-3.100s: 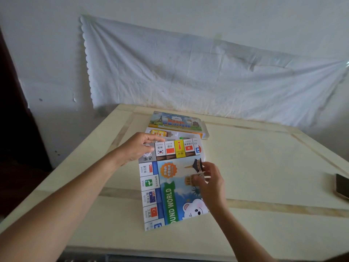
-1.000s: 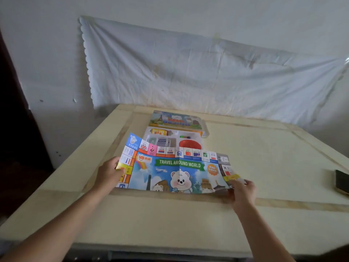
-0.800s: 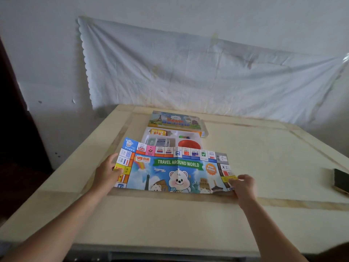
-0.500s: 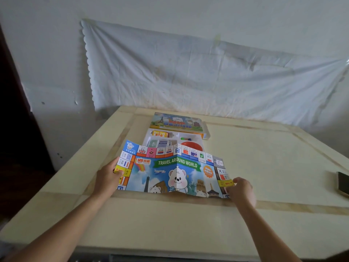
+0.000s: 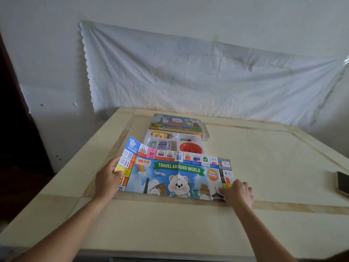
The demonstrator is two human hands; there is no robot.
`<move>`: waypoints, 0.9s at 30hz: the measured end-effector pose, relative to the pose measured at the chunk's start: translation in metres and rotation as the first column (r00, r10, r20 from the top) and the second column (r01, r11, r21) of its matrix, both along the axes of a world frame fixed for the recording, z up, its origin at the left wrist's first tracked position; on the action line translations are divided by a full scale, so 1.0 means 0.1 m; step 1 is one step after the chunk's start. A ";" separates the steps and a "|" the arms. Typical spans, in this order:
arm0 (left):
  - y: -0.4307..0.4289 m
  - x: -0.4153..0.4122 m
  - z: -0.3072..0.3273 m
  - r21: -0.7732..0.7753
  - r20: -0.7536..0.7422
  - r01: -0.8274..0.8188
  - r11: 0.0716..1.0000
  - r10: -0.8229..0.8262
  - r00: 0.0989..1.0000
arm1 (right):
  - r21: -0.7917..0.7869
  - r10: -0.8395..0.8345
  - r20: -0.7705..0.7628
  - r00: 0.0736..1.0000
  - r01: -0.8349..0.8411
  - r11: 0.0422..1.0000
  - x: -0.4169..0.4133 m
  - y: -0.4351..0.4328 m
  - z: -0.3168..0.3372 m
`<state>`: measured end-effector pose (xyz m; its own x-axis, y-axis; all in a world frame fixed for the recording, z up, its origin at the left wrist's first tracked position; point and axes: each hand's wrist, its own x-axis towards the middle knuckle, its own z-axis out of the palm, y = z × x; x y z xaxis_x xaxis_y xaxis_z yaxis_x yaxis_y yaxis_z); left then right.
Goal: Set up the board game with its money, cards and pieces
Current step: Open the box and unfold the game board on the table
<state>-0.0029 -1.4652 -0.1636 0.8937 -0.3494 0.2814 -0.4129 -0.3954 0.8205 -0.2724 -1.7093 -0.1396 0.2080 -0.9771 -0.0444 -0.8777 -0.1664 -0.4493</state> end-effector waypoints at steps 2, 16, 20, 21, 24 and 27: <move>0.01 -0.02 0.00 0.013 0.023 0.012 1.000 -0.012 1.000 | 0.022 -0.003 -0.015 1.000 0.004 1.000 0.02 -0.02 0.01; 0.00 0.01 -0.09 0.087 0.088 -0.009 0.996 0.001 0.996 | 0.071 -0.067 0.016 0.998 0.066 0.995 0.06 -0.04 0.03; 0.00 0.03 -0.12 0.146 0.131 -0.021 0.989 0.002 0.991 | 0.068 -0.055 0.028 0.998 0.053 0.996 0.04 -0.04 0.02; 0.00 0.02 -0.12 0.159 0.141 -0.025 0.987 0.003 0.990 | 0.066 -0.047 0.027 0.999 0.045 0.997 0.04 -0.05 0.02; -0.01 -0.02 -0.09 0.167 0.153 -0.035 0.985 0.009 0.988 | 0.058 -0.032 0.021 0.999 0.031 0.998 0.03 -0.05 0.02; -0.01 0.00 -0.10 0.139 0.153 -0.036 0.990 0.014 0.988 | 0.058 -0.039 0.023 0.999 0.038 0.998 0.04 -0.05 0.01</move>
<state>-0.0024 -1.4665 -0.1738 0.8535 -0.3734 0.3634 -0.5166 -0.5147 0.6843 -0.2685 -1.7139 -0.1388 0.1720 -0.9804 -0.0966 -0.8716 -0.1058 -0.4788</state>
